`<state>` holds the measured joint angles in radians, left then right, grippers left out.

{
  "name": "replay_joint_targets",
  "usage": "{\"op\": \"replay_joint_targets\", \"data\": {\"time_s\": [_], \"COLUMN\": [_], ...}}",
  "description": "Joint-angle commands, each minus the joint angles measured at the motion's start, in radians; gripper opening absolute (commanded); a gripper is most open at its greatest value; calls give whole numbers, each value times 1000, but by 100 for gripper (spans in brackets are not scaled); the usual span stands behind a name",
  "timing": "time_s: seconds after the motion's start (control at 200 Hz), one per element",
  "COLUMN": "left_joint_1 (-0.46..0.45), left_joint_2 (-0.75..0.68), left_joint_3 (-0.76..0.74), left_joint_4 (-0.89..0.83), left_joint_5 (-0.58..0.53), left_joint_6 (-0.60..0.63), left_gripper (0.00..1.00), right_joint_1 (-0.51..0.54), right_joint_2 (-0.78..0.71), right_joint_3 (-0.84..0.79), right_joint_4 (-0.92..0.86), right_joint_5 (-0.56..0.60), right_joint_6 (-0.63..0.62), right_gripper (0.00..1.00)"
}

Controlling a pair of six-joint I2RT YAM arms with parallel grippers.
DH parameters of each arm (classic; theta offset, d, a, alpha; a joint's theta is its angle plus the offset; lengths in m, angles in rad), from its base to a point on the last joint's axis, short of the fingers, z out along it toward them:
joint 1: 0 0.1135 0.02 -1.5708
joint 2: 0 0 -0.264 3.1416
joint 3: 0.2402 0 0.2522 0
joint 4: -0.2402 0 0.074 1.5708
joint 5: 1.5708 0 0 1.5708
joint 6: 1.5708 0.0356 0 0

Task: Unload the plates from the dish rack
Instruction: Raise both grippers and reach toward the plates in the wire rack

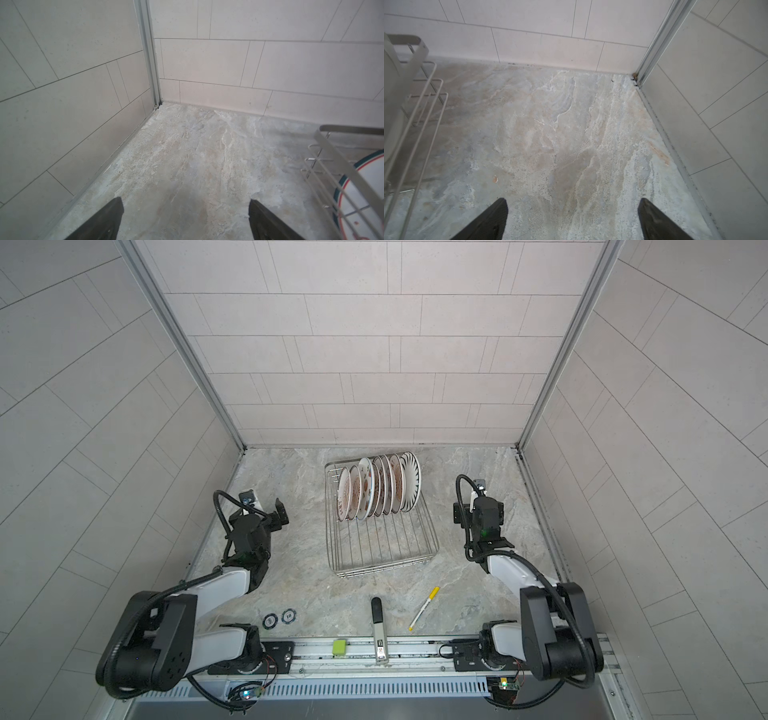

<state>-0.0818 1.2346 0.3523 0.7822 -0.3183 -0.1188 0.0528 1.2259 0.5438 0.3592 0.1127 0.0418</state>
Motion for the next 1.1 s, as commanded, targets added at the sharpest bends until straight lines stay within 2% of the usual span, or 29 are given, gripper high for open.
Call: {"op": "replay_joint_targets", "data": {"time_s": [0.0, 0.125, 0.22, 0.29, 0.345, 0.37, 0.415, 0.48, 0.54, 0.595, 0.661, 0.721, 0.791, 0.846, 0.946, 1.026, 1.091], "left_joint_1": [-7, -5, -4, 12, 24, 25, 34, 29, 5, -5, -9, -9, -6, -6, -4, 4, 33], "left_joint_2": [-56, -43, -16, 12, 37, 37, -3, -93, -182, -255, -297, -301, -285, -278, -271, -275, -254], "left_joint_3": [34, 37, 26, -37, -118, -132, -99, -11, 47, 83, 128, 140, 110, 96, 112, 85, 61], "left_joint_4": [-144, -38, 68, 270, 522, 559, 470, 218, -23, -177, -274, -255, -125, -83, -93, -75, -7], "left_joint_5": [12, 242, 357, 388, 432, 431, 454, 498, 431, 355, 396, 461, 512, 505, 534, 511, 514], "left_joint_6": [-260, -362, -482, -594, -571, -582, -595, -550, -509, -481, -433, -443, -518, -578, -596, -674, -688], "left_gripper": [100, 100, 100, 100, 100, 100, 100, 100, 100, 100, 100, 100, 100, 100, 100, 100, 100], "right_joint_1": [17, 17, 18, 16, 16, 15, 16, 16, 16, 18, 21, 31, 65, 100, 174, 191, 190], "right_joint_2": [-111, -233, -294, -332, -364, -380, -401, -411, -402, -375, -319, -261, -200, -165, -112, -66, -25], "right_joint_3": [44, 93, 159, 169, 162, 160, 148, 141, 170, 207, 262, 318, 370, 410, 494, 539, 567], "right_joint_4": [-165, -323, -449, -459, -445, -445, -421, -371, -392, -418, -452, -475, -483, -491, -542, -562, -574], "right_joint_5": [7, 89, 94, 60, 33, 34, 14, -30, -47, -67, -99, -139, -143, -126, -68, -97, -99], "right_joint_6": [33, 248, 381, 428, 460, 490, 521, 512, 499, 488, 485, 470, 459, 437, 355, 337, 343], "right_gripper": [100, 100, 100, 100, 100, 100, 100, 100, 100, 100, 100, 99, 97, 97, 99, 100, 100]}}
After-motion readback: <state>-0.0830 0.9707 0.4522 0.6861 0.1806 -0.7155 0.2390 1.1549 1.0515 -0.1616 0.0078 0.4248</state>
